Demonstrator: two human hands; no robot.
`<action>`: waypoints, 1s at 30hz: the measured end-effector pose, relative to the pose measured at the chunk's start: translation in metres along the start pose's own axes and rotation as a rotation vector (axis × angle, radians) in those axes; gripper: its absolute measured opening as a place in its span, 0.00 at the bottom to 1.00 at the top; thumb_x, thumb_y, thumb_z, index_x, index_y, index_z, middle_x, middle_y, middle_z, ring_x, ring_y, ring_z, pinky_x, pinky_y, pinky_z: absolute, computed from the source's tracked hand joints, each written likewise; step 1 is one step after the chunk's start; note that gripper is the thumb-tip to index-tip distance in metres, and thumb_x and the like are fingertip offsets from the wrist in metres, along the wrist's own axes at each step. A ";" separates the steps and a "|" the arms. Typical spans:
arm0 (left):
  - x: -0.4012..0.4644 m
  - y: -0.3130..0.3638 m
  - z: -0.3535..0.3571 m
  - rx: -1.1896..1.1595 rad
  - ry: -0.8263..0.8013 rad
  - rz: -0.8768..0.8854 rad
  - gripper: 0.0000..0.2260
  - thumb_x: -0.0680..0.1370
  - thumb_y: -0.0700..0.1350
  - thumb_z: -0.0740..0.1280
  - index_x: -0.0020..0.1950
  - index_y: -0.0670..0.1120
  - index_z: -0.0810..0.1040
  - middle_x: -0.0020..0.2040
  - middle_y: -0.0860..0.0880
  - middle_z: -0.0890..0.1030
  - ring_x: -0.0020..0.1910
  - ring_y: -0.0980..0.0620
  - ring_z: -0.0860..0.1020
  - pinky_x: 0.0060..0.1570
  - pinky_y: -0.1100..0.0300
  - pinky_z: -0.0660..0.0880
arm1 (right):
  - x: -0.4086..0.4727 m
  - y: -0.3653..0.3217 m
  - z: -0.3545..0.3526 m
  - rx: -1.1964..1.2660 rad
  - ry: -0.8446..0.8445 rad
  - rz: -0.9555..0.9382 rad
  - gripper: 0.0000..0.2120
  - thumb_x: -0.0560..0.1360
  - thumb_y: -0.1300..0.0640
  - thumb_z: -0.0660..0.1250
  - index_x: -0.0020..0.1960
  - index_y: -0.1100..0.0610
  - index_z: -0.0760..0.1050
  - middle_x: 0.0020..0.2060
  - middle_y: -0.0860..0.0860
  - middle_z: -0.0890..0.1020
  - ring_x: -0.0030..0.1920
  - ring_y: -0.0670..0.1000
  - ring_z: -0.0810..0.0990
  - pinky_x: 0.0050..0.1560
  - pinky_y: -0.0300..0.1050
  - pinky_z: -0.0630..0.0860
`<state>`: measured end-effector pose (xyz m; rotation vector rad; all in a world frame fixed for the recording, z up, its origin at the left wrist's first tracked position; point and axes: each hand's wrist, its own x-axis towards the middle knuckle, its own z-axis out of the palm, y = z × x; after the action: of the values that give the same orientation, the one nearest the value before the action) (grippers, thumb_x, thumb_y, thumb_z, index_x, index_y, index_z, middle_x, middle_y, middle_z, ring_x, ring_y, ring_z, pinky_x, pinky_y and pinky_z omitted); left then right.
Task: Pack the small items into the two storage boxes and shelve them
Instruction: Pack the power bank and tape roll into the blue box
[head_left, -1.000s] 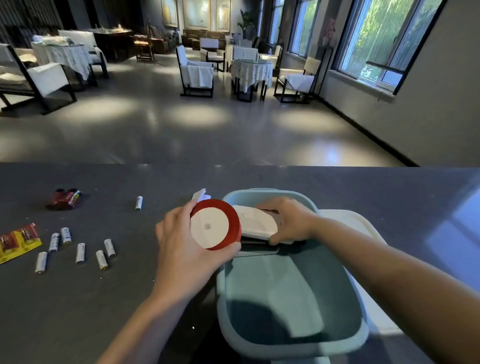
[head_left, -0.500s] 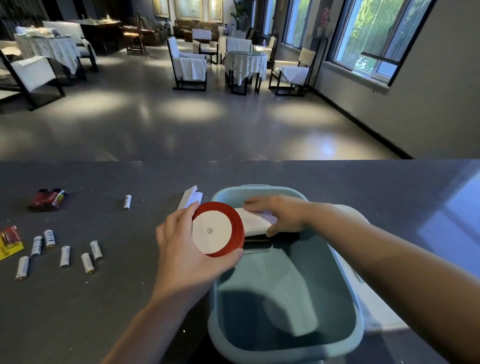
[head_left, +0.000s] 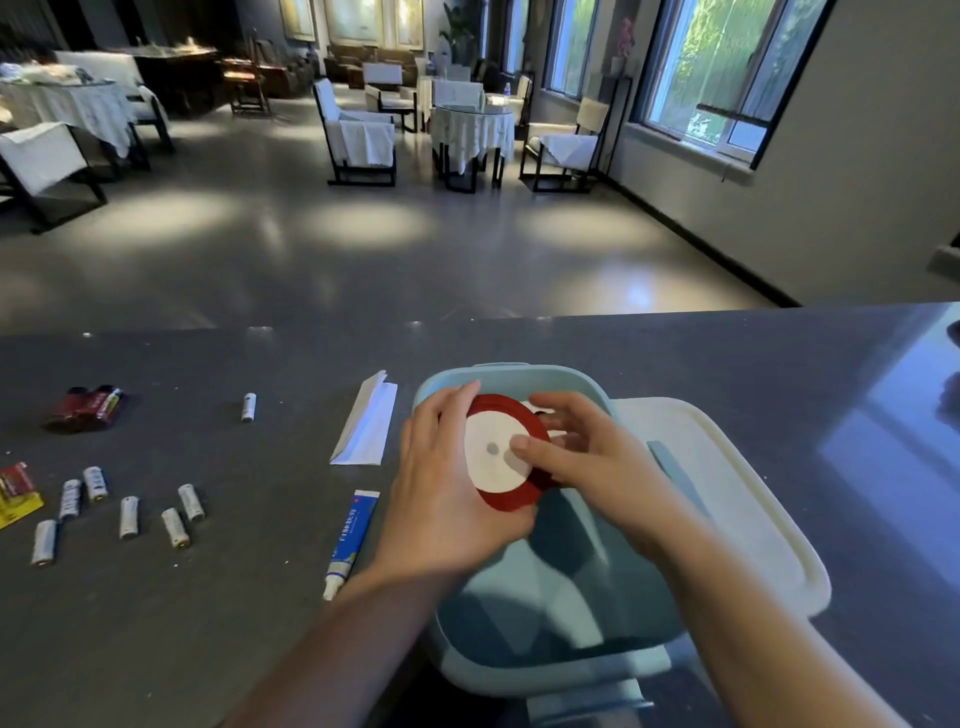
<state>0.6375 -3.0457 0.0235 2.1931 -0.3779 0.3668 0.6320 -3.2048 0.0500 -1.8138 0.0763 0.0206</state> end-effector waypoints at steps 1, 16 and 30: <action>-0.003 0.002 0.003 -0.022 -0.008 0.003 0.45 0.57 0.53 0.78 0.70 0.57 0.59 0.66 0.58 0.63 0.62 0.64 0.61 0.54 0.72 0.62 | -0.007 0.004 0.002 -0.029 0.055 -0.005 0.20 0.71 0.55 0.75 0.61 0.50 0.74 0.50 0.45 0.82 0.51 0.46 0.82 0.48 0.43 0.81; -0.022 -0.003 0.000 -0.189 -0.143 0.178 0.49 0.55 0.40 0.77 0.68 0.60 0.54 0.67 0.60 0.57 0.65 0.72 0.60 0.56 0.79 0.62 | -0.031 0.003 0.029 -0.607 0.145 0.023 0.46 0.57 0.35 0.74 0.69 0.48 0.60 0.56 0.44 0.66 0.61 0.46 0.67 0.58 0.41 0.69; -0.018 -0.019 -0.004 -0.062 -0.231 0.137 0.44 0.61 0.50 0.76 0.70 0.62 0.54 0.67 0.68 0.57 0.68 0.68 0.58 0.65 0.67 0.63 | -0.010 0.016 0.020 -0.624 0.147 0.017 0.43 0.57 0.41 0.76 0.67 0.48 0.63 0.58 0.44 0.68 0.57 0.46 0.72 0.52 0.41 0.70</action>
<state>0.6275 -3.0292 0.0054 2.1605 -0.6597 0.1720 0.6213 -3.1886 0.0301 -2.4367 0.2069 -0.0862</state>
